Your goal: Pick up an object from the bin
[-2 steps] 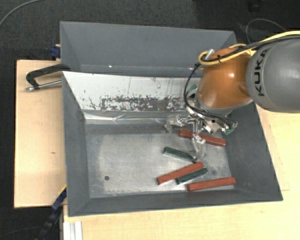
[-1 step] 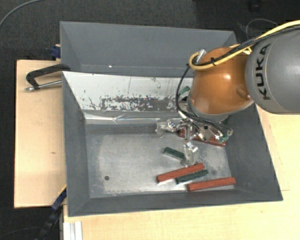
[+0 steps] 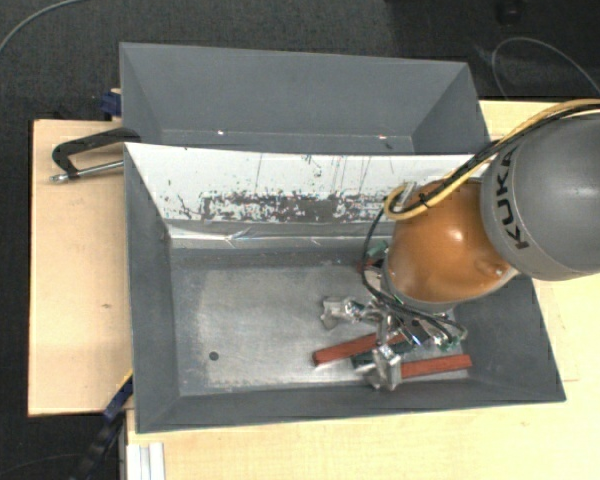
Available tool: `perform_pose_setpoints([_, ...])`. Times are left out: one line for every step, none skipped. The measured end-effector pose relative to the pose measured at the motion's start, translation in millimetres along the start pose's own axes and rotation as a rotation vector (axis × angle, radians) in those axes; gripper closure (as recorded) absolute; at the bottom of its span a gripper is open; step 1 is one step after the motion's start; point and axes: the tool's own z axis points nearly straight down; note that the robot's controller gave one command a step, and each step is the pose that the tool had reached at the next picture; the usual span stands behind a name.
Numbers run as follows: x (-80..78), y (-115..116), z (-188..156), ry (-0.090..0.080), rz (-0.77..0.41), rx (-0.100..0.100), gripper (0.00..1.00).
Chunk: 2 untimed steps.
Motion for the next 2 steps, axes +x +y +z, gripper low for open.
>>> perform_pose_setpoints([-2.9, -0.8, -3.6, -0.007, -0.002, 0.004, 1.0])
perform_pose_setpoints([-25.1, 9.3, -160.0, -0.018, -0.1, 0.01, 1.0])
